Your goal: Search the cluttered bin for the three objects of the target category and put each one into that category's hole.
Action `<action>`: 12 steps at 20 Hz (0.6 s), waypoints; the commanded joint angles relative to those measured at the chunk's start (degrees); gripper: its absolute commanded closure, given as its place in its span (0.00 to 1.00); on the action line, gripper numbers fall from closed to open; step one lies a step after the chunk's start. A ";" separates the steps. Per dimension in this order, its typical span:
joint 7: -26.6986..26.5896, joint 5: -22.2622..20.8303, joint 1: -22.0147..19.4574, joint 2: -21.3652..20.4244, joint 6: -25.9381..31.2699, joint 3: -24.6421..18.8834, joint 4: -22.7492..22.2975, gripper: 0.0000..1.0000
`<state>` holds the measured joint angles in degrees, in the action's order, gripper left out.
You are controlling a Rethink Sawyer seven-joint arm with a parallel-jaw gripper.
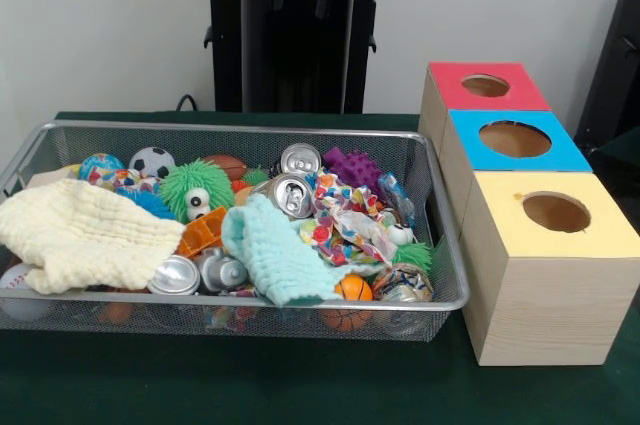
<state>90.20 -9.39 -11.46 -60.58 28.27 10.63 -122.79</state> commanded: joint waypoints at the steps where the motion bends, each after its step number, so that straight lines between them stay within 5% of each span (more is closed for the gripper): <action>1: 10.53 2.12 -2.92 7.04 -8.40 -3.86 -3.73 0.00; 12: 10.82 1.74 -4.76 14.66 -14.77 -4.54 -2.78 0.00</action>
<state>90.20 -9.24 -14.04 -51.51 19.15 10.53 -122.94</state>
